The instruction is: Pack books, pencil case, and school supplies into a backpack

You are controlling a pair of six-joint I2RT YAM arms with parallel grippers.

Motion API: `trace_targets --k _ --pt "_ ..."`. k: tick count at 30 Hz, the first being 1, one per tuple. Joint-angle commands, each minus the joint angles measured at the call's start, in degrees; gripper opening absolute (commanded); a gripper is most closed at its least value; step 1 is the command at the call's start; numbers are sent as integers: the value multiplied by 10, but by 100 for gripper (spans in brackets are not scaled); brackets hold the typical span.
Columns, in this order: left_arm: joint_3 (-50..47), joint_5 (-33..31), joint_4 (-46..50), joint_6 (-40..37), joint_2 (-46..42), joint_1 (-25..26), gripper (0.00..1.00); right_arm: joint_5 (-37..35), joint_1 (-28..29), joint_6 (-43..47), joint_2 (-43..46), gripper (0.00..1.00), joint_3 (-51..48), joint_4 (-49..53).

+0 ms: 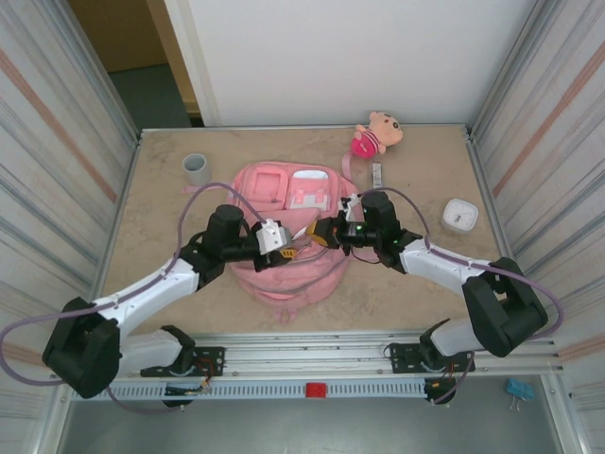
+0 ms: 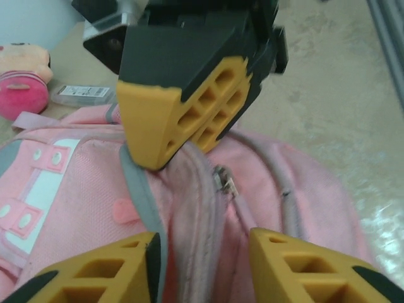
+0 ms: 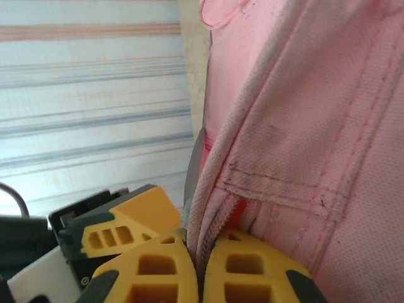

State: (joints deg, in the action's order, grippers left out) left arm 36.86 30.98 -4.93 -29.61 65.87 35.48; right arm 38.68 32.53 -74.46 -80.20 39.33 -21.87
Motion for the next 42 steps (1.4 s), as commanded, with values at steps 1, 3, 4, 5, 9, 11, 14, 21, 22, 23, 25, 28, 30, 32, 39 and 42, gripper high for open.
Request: trace_targets --k 1,3,4,5,9,11,14,21,22,23,25,28,30,32,39,42 --pt "30 -38 56 151 -59 23 52 -7 6 5 6 0 19 -45" --pt "47 -73 116 252 -84 27 56 -12 7 10 9 0 20 -38" --pt "54 -91 145 310 -95 27 58 -14 8 12 10 0 22 -37" --pt "60 -108 165 359 -102 28 58 -15 9 13 9 0 23 -36" --pt "66 -115 220 526 -103 35 58 -12 14 14 5 0 31 -35" --pt "65 -118 228 576 -93 50 59 -11 17 14 3 0 34 -33" --pt "70 -128 235 613 -71 72 60 -11 20 15 2 0 39 -31" --pt "70 -128 214 640 -32 79 61 -9 29 16 1 1 44 -38" --pt "69 -134 208 637 -29 79 62 -7 30 17 1 1 46 -38" --pt "69 -144 199 633 -25 79 62 -5 31 16 1 1 47 -38" --pt "67 -161 175 624 -17 79 64 -4 35 17 3 0 47 -38" --pt "70 -179 128 601 -1 79 65 -2 40 16 6 0 45 -38" --pt "75 -177 102 588 10 79 65 -2 42 18 6 0 46 -38" --pt "79 -165 79 578 19 79 63 -1 44 18 5 0 46 -38" --pt "93 -134 48 551 27 91 42 1 45 17 7 0 47 -37" --pt "93 -139 46 547 18 100 40 -1 44 17 6 0 46 -36"
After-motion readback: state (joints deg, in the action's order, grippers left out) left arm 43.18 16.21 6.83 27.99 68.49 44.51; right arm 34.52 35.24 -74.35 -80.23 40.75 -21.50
